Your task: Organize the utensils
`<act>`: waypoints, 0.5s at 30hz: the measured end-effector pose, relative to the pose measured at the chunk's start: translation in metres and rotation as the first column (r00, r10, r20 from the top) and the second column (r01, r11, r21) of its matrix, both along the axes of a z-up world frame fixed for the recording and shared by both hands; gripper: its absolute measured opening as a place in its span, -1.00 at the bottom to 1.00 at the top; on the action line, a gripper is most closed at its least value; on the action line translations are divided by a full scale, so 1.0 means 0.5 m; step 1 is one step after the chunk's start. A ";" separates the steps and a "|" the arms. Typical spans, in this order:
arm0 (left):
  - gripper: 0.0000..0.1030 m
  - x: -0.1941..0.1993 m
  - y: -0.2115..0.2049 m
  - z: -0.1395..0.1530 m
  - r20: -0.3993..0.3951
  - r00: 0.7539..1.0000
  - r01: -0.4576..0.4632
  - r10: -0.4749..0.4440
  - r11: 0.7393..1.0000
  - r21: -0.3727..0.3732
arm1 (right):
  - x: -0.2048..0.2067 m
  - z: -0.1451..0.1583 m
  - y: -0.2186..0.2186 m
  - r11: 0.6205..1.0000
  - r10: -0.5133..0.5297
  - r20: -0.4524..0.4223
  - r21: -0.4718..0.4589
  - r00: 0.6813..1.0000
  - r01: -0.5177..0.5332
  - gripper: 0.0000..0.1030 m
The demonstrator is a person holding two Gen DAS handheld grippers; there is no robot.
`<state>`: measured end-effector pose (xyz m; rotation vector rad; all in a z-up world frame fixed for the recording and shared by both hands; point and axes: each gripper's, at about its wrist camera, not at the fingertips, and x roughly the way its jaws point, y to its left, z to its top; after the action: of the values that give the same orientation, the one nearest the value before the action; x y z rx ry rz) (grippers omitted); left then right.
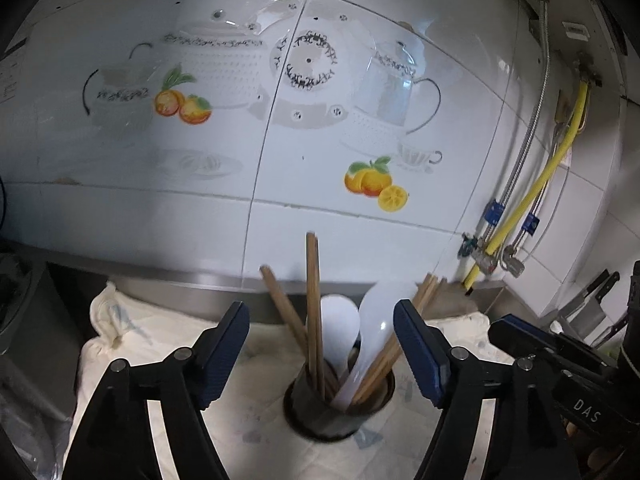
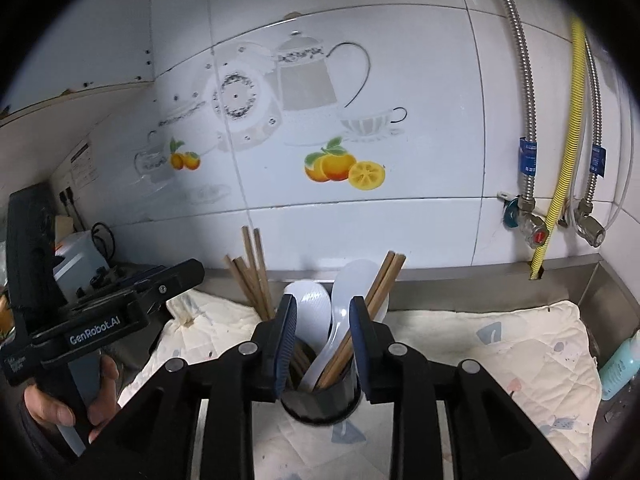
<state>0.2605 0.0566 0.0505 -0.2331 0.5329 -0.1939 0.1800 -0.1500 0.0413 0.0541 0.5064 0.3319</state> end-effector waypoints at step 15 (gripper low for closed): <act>0.83 -0.180 -0.029 -0.016 -0.060 0.998 -0.029 0.035 0.995 0.097 | -0.124 -0.022 -0.055 1.000 -0.016 -0.049 0.010 0.999 0.016 -0.07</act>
<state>0.1705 0.0422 0.0426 -0.1545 0.5979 -0.1298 0.1180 -0.1776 0.0301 0.0764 0.5528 0.3179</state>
